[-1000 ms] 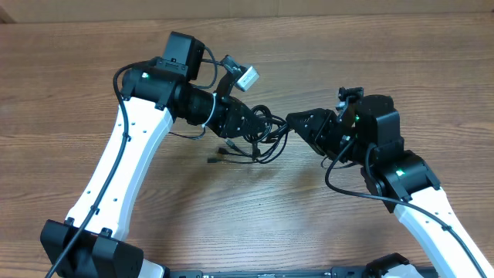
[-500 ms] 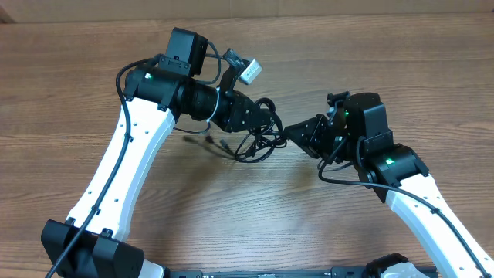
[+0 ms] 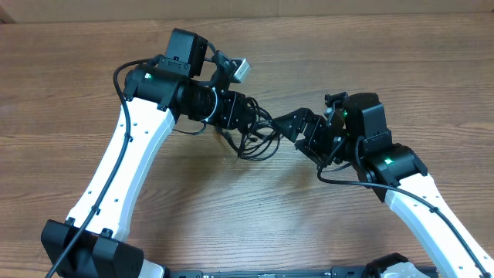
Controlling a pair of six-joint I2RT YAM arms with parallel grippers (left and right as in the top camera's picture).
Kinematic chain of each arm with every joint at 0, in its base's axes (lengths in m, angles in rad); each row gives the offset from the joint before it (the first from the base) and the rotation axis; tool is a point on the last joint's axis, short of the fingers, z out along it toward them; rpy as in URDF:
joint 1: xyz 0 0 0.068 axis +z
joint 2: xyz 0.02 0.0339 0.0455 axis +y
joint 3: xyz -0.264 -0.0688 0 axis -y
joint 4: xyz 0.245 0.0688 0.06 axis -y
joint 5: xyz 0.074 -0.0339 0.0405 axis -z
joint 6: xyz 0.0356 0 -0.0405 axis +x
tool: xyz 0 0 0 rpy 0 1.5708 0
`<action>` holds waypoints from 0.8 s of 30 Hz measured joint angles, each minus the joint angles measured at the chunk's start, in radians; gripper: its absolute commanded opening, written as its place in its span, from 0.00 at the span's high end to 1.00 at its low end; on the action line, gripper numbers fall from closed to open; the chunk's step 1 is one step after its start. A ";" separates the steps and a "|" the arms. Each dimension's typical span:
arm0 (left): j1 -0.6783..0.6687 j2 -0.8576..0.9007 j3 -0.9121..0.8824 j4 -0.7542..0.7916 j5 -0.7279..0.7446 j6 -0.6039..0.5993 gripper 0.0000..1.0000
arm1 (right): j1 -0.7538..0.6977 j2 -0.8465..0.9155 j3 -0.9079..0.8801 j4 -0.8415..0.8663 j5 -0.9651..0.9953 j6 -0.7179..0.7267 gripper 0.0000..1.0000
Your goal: Untangle cables
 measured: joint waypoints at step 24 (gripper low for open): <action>-0.080 0.000 0.000 0.040 0.021 -0.122 0.96 | 0.047 0.009 0.000 0.024 0.064 -0.001 0.08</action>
